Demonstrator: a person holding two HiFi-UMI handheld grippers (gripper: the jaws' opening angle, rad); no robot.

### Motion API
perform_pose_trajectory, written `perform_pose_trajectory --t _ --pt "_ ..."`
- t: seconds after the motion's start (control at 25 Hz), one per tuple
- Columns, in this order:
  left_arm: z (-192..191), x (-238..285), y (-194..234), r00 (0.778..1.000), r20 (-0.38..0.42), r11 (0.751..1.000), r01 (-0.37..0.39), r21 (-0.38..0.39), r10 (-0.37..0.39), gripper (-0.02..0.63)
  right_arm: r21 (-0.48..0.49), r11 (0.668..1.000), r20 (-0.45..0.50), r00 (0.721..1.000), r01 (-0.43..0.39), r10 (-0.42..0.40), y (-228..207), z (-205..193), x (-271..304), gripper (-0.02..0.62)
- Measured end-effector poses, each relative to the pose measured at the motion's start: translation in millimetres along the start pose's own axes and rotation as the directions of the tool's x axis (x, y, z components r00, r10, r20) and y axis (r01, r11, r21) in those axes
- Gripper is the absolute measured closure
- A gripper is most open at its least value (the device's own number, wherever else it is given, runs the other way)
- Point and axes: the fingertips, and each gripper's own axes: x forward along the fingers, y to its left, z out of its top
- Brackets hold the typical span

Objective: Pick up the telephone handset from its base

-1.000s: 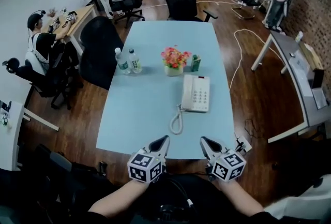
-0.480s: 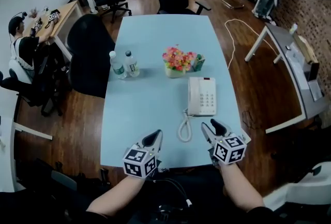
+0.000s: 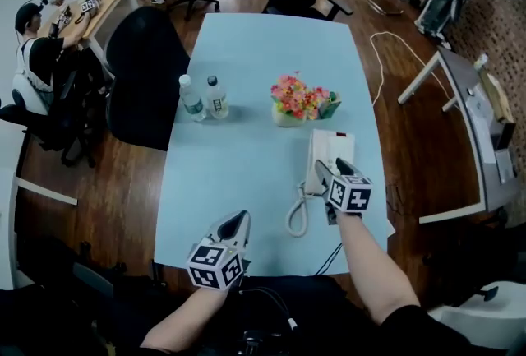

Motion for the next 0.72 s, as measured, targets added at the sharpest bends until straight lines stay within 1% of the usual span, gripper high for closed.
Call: perform_pose_trajectory --t 0.16,0.28,0.56,0.72 --pt "-5 1 14 0.999 0.000 0.999 -0.040 -0.027 0.040 0.612 0.017 0.998 -0.025 0.998 0.059 -0.059 -18 4 46 0.292" --pt "-6 2 23 0.998 -0.008 0.997 -0.067 -0.040 0.067 0.612 -0.004 0.995 -0.054 0.994 0.095 -0.095 -22 -1 68 0.293" --pt "-12 4 34 0.996 -0.022 0.994 -0.089 -0.069 0.088 0.612 -0.066 0.986 -0.063 0.985 0.154 -0.159 -23 -5 91 0.293" --pt "-12 4 37 0.995 -0.026 0.993 -0.095 -0.071 0.093 0.612 -0.068 0.982 -0.075 0.980 0.178 -0.183 -25 -8 97 0.293"
